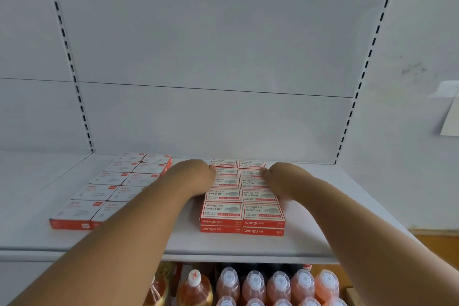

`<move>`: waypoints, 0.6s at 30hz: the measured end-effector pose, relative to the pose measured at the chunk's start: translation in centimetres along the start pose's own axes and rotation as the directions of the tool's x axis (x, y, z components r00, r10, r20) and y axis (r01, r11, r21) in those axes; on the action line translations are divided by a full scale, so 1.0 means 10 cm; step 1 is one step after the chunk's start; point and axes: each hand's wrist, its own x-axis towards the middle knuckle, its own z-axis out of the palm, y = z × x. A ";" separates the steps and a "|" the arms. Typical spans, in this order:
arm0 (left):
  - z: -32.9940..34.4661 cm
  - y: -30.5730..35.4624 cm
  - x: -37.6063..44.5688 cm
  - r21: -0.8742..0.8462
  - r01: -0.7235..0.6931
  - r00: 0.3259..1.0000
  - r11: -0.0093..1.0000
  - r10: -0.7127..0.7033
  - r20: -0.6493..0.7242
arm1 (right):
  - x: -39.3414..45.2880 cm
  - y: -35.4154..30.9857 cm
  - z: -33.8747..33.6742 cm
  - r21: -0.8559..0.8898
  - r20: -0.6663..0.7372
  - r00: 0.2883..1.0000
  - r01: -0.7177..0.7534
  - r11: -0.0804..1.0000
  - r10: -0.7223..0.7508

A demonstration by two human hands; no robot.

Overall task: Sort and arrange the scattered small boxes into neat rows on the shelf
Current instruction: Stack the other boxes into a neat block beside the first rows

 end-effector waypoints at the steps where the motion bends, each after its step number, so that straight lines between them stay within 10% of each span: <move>1: 0.01 0.00 0.04 -0.002 -0.007 1.000 1.000 0.007 0.009 | 0.03 0.01 0.01 0.008 0.007 1.000 0.006 1.000 -0.007; 18: -0.01 0.03 0.48 0.066 -0.045 0.999 0.997 0.042 0.034 | 0.27 -0.03 -0.08 0.083 0.038 0.999 -0.029 0.996 0.026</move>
